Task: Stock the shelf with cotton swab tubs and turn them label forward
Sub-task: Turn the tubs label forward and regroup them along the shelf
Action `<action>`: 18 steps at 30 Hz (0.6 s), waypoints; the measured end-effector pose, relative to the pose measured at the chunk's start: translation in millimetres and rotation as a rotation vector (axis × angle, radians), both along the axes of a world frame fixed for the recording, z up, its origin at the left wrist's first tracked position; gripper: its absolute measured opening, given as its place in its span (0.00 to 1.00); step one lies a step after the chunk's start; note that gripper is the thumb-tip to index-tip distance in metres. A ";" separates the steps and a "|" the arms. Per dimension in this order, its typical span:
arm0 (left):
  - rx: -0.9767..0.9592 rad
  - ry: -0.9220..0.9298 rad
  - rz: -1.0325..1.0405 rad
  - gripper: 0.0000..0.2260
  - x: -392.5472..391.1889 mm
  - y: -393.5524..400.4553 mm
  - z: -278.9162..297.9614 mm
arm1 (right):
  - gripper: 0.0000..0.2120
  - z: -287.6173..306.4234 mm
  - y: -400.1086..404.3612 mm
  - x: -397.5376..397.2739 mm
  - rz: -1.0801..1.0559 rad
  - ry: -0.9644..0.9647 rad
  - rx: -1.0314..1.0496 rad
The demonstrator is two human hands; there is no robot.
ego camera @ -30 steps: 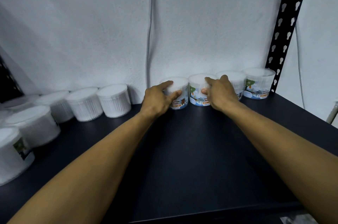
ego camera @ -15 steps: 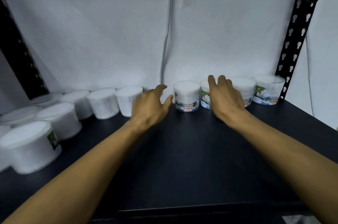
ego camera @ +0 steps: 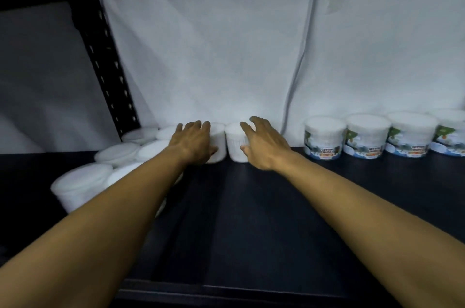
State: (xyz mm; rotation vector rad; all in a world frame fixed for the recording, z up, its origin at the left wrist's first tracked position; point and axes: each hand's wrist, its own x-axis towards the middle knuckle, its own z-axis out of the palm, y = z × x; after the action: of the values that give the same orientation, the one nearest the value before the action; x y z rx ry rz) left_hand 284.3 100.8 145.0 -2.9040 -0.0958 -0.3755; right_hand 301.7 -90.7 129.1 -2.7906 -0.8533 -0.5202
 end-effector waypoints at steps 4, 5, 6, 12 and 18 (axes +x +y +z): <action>-0.019 0.090 -0.001 0.24 11.9 0.9 -3.7 | 0.28 -7.3 20.7 19.9 -0.029 0.005 -0.076; -0.022 0.096 -0.002 0.23 12.4 0.2 -4.2 | 0.27 -10.2 24.0 23.9 -0.028 -0.013 -0.085; -0.026 0.091 -0.007 0.22 12.5 -0.6 -4.5 | 0.25 -12.8 26.4 26.9 -0.028 -0.035 -0.086; -0.001 0.067 -0.021 0.17 1.6 -6.7 -4.1 | 0.23 -15.6 26.3 26.4 -0.015 -0.035 -0.052; -0.103 0.093 -0.078 0.18 -28.9 -25.1 -0.6 | 0.22 -10.1 -5.1 -11.2 0.038 0.027 0.002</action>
State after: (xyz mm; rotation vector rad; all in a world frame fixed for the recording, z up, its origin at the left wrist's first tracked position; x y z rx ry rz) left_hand 255.3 75.6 144.3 -3.0284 0.0133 -0.2554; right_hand 290.4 -95.8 118.9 -2.7670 -0.8969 -0.4760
